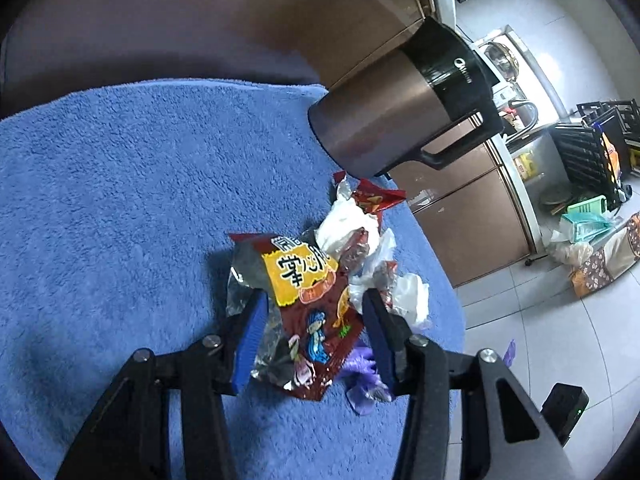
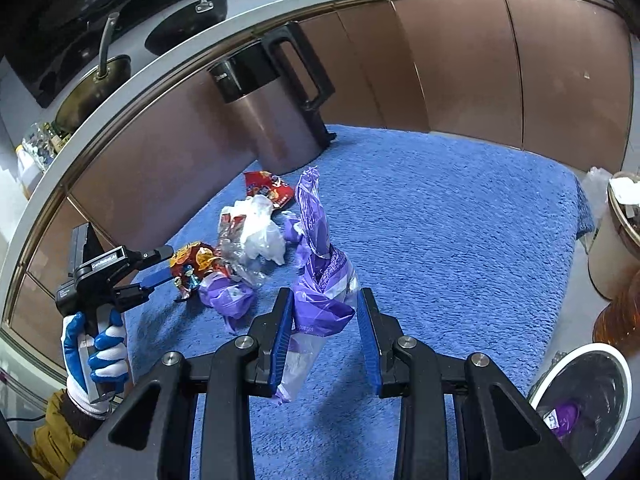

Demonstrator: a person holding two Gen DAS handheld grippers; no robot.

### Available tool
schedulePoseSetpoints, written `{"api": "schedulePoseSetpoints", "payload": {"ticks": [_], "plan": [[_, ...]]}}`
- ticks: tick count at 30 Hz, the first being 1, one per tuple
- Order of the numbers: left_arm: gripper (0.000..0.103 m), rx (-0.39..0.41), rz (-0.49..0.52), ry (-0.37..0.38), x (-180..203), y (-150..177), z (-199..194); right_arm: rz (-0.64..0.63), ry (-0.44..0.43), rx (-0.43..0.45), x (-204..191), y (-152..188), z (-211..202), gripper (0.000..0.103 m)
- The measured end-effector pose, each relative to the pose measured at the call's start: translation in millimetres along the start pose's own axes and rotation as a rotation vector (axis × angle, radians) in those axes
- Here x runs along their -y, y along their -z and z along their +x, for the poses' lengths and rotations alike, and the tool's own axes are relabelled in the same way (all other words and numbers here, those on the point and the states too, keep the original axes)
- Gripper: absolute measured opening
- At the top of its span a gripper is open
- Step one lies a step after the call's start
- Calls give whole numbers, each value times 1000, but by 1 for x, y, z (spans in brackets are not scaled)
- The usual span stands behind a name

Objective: Collect trash
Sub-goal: 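Carry both held wrappers to the white bin and open both tools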

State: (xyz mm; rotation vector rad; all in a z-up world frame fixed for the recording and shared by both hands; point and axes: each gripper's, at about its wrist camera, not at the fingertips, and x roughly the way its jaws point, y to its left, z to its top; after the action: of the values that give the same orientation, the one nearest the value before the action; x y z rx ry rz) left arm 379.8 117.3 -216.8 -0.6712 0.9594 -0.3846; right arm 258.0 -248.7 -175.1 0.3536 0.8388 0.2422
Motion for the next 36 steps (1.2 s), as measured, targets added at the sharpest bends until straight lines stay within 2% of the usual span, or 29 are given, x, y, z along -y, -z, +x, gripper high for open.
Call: {"api": "schedulePoseSetpoints", "payload": {"ticks": [3, 5, 7, 9, 15, 21, 29, 36], "plan": [[29, -22, -15, 24, -1, -2, 10, 4, 3, -4, 4, -1, 3, 32], [15, -32, -23, 28, -1, -2, 15, 5, 2, -5, 5, 0, 4, 32], [5, -42, -29, 30, 0, -2, 19, 4, 1, -4, 5, 0, 3, 32], [2, -38, -28, 44, 1, 0, 18, 2, 2, -1, 3, -1, 1, 32], [0, 12, 16, 61, 15, 6, -5, 2, 1, 20, 2, 2, -12, 32], [0, 71, 50, 72, 26, 13, -46, -10, -8, 58, -4, 7, -37, 32], [0, 137, 96, 130, 44, 35, -112, -51, -11, 142, -16, 17, -93, 32], [0, 187, 187, 165, 82, 63, -165, -76, 3, 233, -19, 30, -151, 32]]}}
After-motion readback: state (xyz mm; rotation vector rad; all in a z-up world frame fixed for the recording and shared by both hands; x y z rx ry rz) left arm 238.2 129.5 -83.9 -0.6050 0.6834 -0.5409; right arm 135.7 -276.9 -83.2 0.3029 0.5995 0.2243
